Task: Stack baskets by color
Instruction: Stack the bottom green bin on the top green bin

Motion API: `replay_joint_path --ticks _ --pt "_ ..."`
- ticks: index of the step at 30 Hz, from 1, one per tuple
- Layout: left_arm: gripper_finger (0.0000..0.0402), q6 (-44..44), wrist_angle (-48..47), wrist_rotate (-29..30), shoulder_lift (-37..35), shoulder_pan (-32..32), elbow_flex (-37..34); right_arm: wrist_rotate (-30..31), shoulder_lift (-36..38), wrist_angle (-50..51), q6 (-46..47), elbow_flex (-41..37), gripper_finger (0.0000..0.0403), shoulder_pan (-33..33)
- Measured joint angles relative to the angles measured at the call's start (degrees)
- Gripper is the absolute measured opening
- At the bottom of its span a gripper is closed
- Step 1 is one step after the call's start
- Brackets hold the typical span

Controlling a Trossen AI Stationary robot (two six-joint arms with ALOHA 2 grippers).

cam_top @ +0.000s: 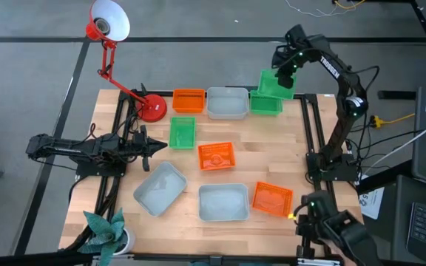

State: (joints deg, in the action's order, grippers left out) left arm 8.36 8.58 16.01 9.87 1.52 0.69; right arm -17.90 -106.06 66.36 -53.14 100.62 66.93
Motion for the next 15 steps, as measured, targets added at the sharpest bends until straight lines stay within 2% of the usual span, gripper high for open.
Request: replay_joint_path --ticks 3,9,15 --pt "0.0 0.0 0.0 0.0 0.0 0.0 0.0 -2.4 -1.8 -0.5 -1.4 0.0 0.0 0.6" --pt "0.0 0.0 0.0 0.0 0.0 0.0 0.0 -1.6 -5.7 -0.6 -5.7 0.0 0.0 0.3" --pt "0.0 0.0 0.0 0.0 0.0 0.0 0.0 -3.7 -7.8 -0.7 -7.7 0.0 0.0 -0.5"
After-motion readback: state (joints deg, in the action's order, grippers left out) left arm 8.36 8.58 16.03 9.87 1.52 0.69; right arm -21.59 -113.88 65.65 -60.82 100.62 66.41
